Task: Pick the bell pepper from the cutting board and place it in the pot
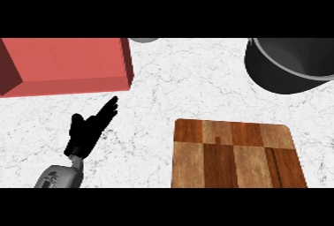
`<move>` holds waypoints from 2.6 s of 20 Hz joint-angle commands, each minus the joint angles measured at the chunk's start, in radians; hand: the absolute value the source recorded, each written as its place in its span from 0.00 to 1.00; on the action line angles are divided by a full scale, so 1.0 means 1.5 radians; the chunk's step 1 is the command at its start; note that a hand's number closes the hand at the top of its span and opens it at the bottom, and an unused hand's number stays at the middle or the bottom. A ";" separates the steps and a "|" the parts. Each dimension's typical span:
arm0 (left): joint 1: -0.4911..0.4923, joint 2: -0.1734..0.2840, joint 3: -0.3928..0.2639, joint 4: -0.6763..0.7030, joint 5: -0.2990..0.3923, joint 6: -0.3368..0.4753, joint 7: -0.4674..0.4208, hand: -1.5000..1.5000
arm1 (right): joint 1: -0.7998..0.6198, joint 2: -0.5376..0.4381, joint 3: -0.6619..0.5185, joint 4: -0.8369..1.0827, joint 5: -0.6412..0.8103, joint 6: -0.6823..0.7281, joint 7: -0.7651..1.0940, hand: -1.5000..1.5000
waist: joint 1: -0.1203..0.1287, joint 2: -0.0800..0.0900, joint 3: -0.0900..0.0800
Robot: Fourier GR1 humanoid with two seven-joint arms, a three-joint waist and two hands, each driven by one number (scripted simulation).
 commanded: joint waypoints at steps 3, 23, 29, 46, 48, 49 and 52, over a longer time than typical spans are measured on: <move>0.036 -0.014 -0.007 0.003 -0.016 0.010 -0.028 0.50 | -0.088 0.044 0.069 0.001 0.083 -0.014 0.072 1.00 | -0.001 0.000 -0.001; 0.013 -0.011 -0.008 0.014 -0.018 -0.020 -0.029 0.50 | -0.239 0.231 0.292 0.164 0.381 -0.079 0.379 1.00 | 0.029 0.011 -0.002; 0.013 -0.024 -0.011 -0.008 -0.035 0.006 -0.013 0.50 | -0.242 0.293 0.264 0.197 0.362 -0.061 0.393 0.00 | 0.011 0.006 0.000; 0.023 -0.008 0.013 -0.007 -0.012 -0.014 -0.011 0.50 | -0.260 0.172 -0.135 0.154 -0.019 -0.201 0.271 0.00 | 0.002 0.007 0.000; 0.023 -0.026 -0.003 0.001 -0.026 -0.006 -0.026 0.50 | -0.249 0.159 -0.159 0.159 -0.041 -0.182 0.251 0.00 | 0.009 0.012 0.001; 0.021 -0.006 0.017 -0.011 -0.008 -0.019 -0.012 0.50 | -0.237 0.101 -0.171 0.159 -0.052 -0.134 0.239 0.00 | 0.005 0.011 0.001; 0.023 0.004 0.019 -0.008 -0.013 -0.025 -0.016 0.50 | -0.229 0.086 -0.195 0.164 -0.077 -0.099 0.236 0.00 | 0.007 0.010 0.001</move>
